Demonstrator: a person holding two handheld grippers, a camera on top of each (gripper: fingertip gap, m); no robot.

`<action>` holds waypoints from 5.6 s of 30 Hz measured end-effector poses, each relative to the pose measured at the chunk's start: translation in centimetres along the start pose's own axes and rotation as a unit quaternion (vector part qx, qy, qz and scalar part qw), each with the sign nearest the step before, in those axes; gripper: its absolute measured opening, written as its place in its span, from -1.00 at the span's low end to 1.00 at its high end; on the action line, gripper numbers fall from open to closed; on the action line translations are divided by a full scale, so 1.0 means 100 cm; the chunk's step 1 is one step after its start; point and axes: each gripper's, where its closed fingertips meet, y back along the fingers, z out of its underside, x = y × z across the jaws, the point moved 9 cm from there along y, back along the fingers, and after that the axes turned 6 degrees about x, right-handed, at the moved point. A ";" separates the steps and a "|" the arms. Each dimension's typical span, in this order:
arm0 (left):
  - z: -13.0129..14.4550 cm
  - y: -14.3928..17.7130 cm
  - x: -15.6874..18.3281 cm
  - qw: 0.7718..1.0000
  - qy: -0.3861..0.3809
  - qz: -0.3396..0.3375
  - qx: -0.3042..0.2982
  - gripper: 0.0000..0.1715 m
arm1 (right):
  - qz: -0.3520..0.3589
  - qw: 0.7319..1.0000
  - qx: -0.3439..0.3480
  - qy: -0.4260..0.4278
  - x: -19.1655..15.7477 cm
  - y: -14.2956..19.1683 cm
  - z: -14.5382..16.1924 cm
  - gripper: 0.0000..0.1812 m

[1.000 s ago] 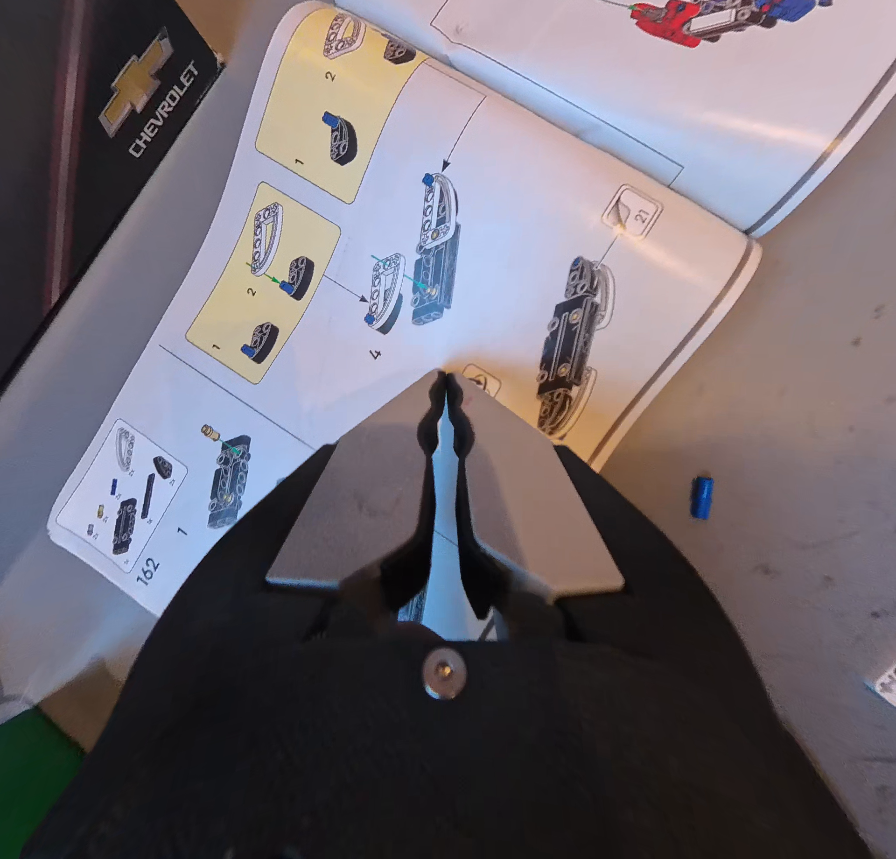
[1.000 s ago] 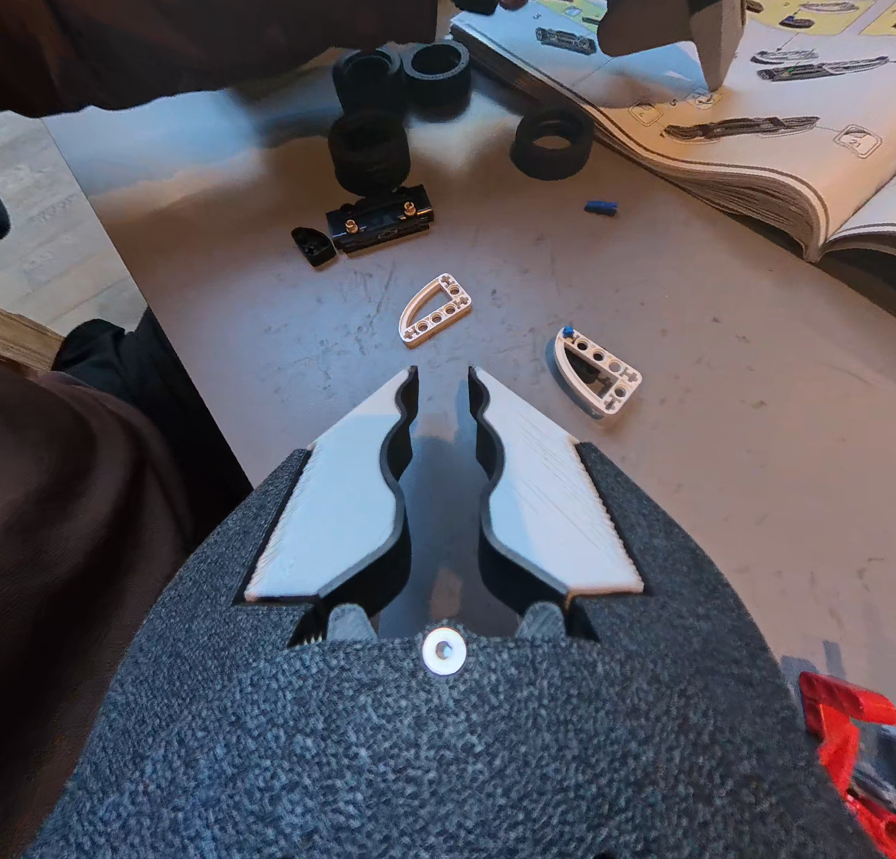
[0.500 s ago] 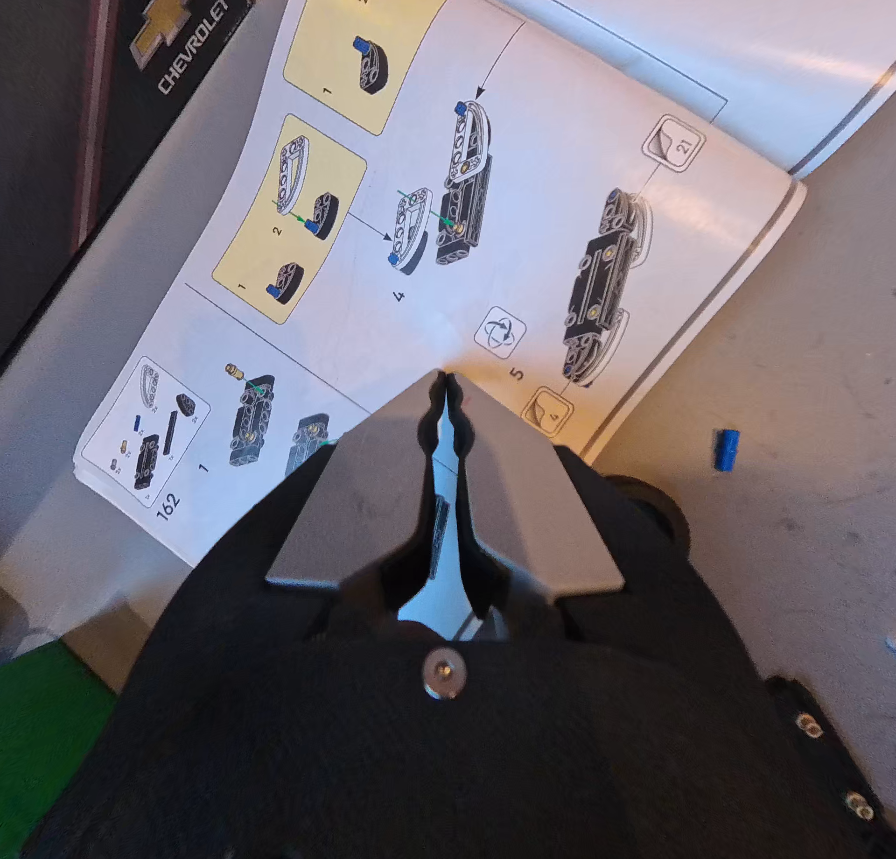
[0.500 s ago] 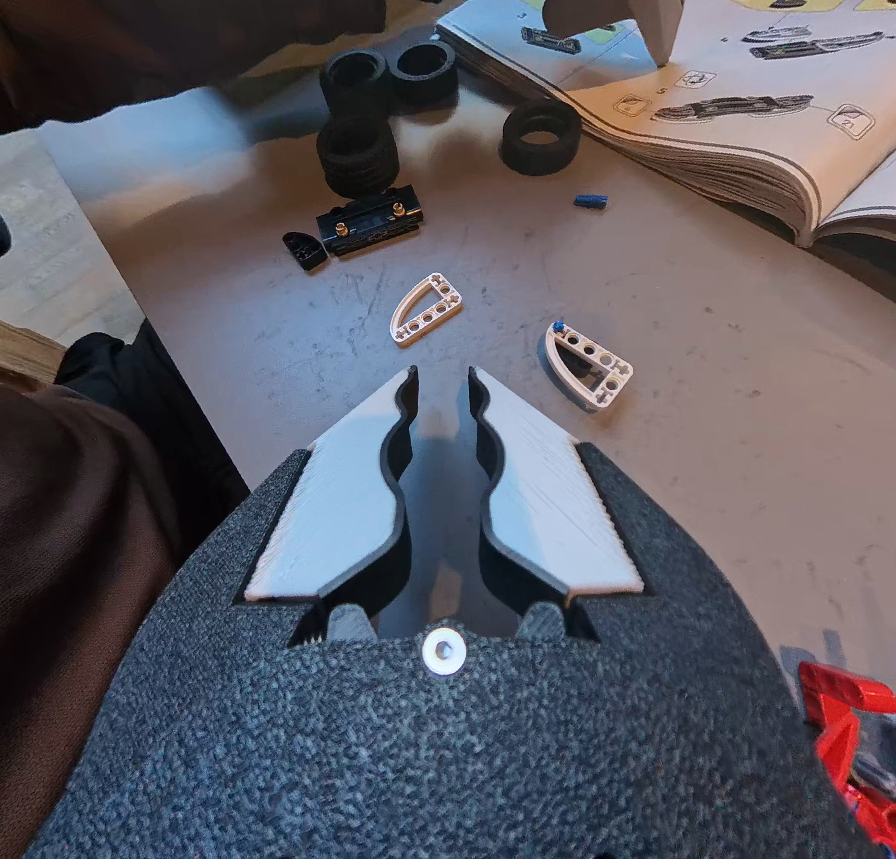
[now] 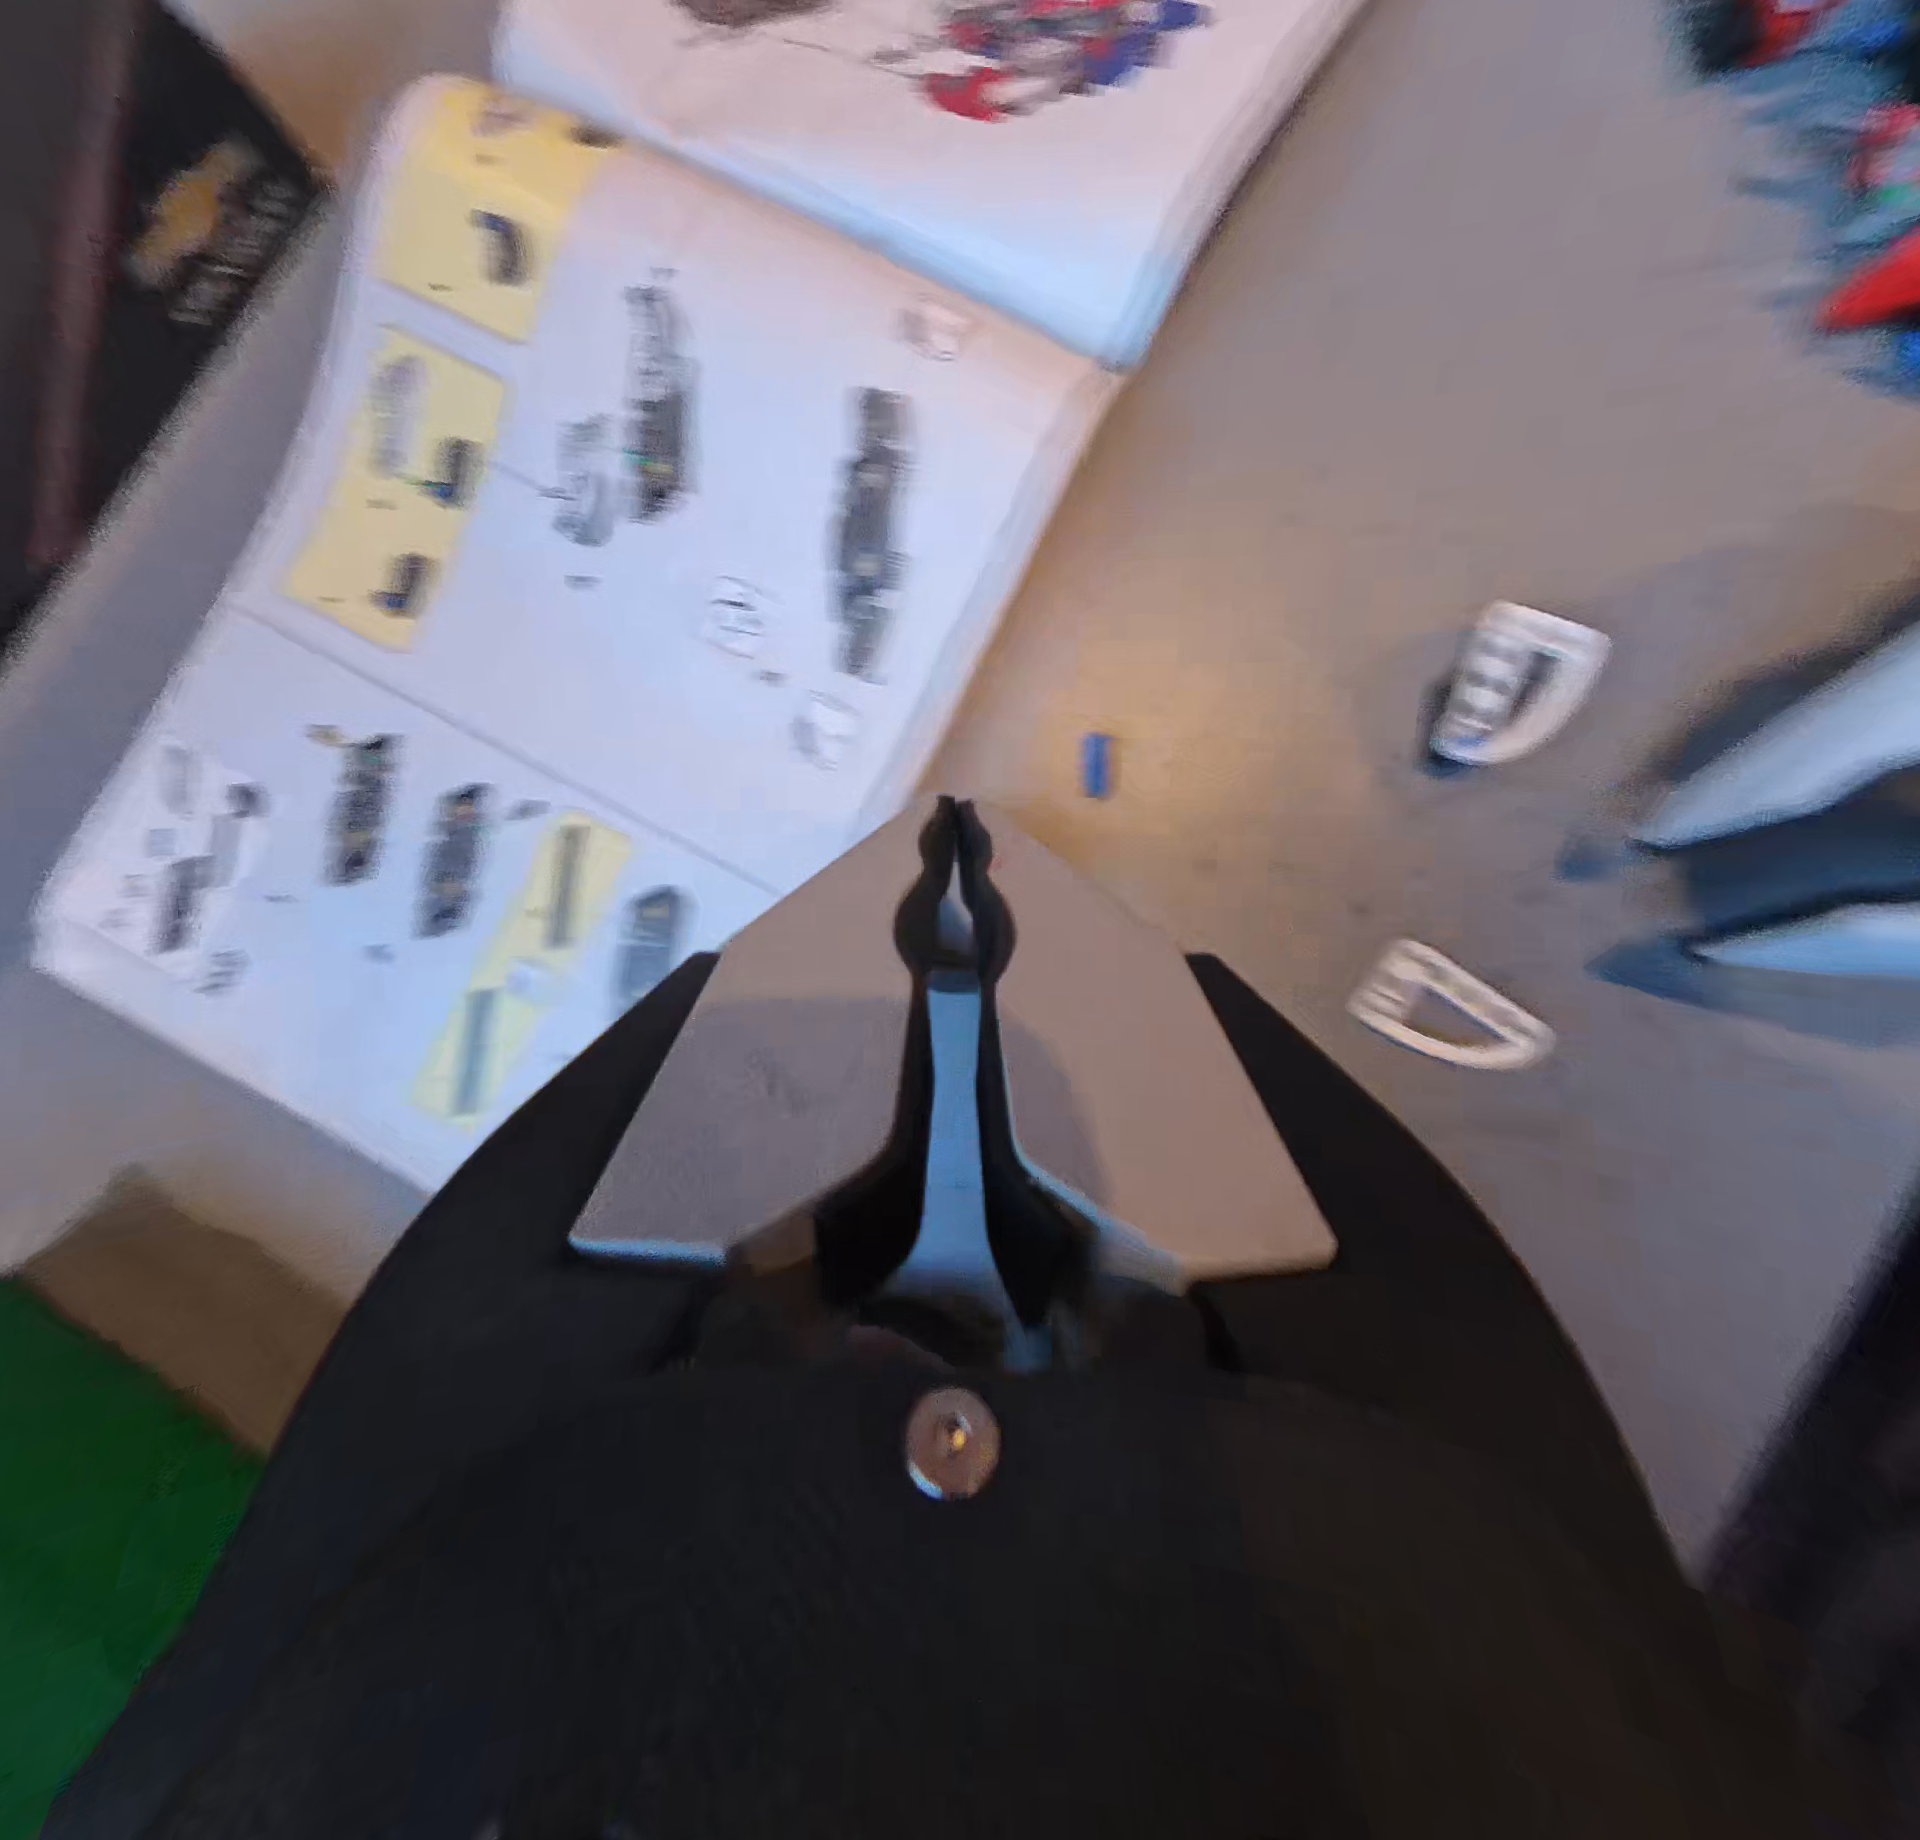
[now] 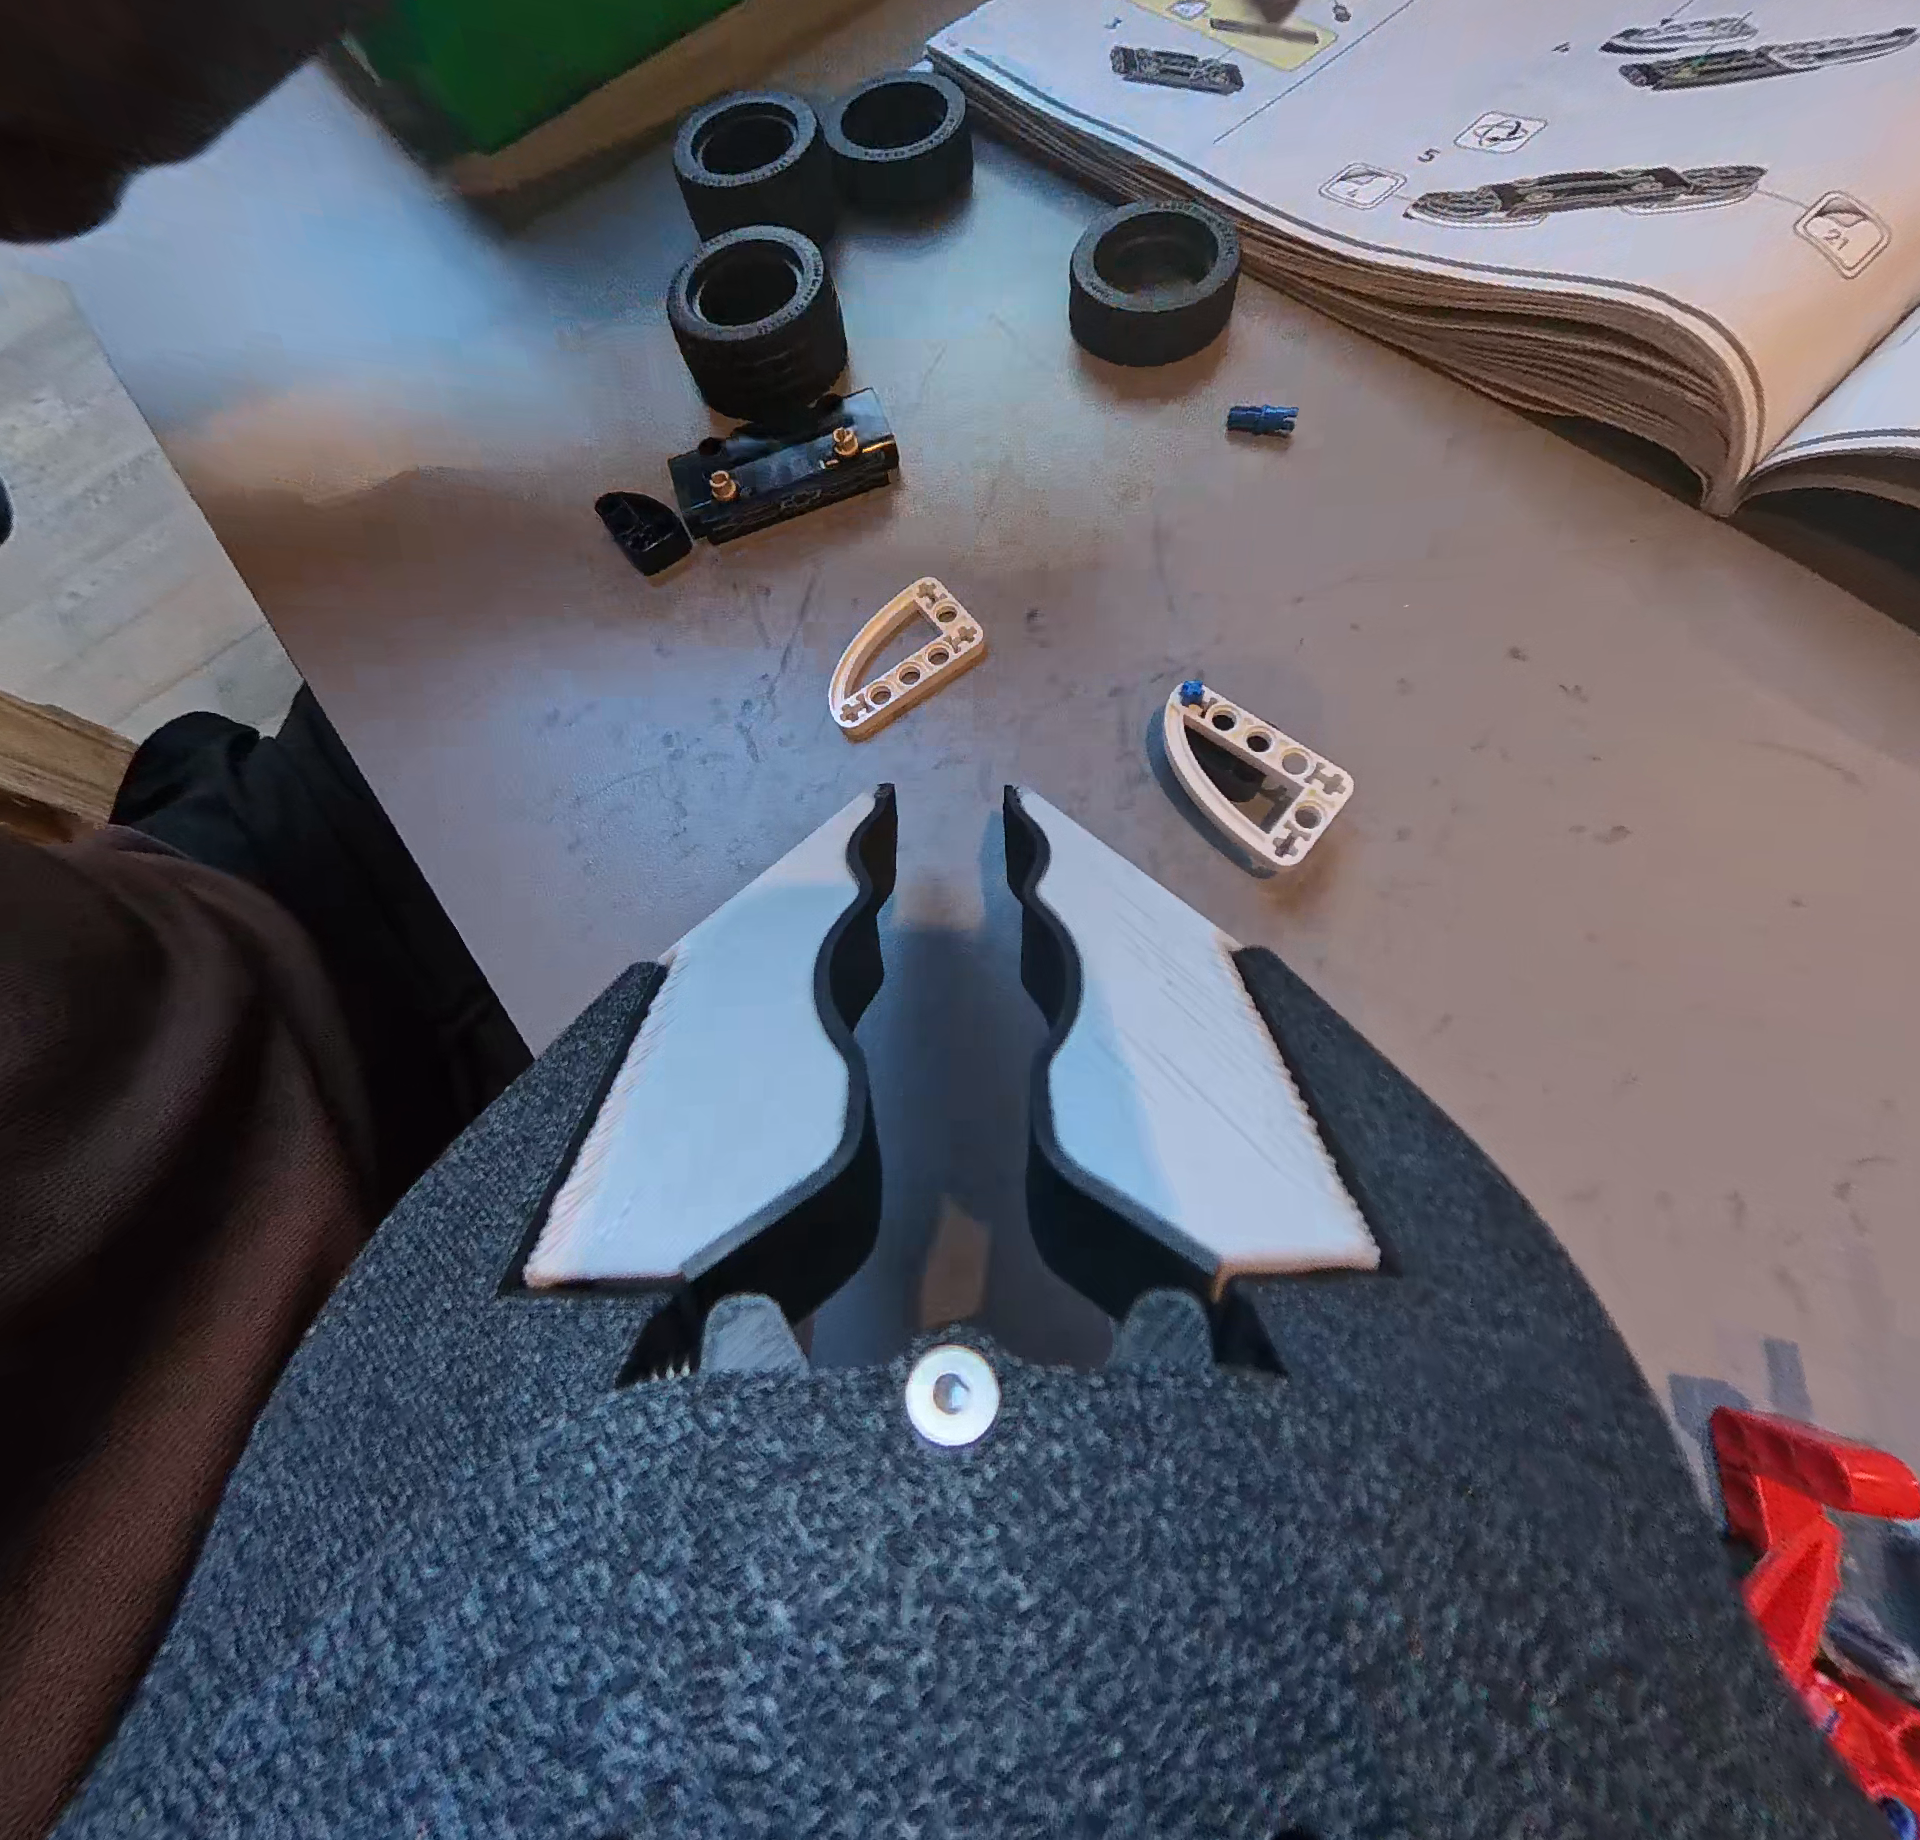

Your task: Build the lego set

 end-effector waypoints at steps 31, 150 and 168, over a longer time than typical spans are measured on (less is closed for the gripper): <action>0.049 -0.016 0.120 0.992 0.069 0.108 -0.013 -0.60 | 0.014 1.000 -0.011 0.015 0.003 0.002 0.003 -0.78; 0.034 0.013 0.037 0.993 0.068 -0.022 0.095 -0.63 | -0.125 0.969 0.092 0.191 -0.023 0.001 -0.016 -0.77; 0.040 0.018 0.017 0.997 0.072 -0.032 0.015 -0.65 | -0.098 0.978 0.072 0.171 -0.009 0.003 -0.012 -0.78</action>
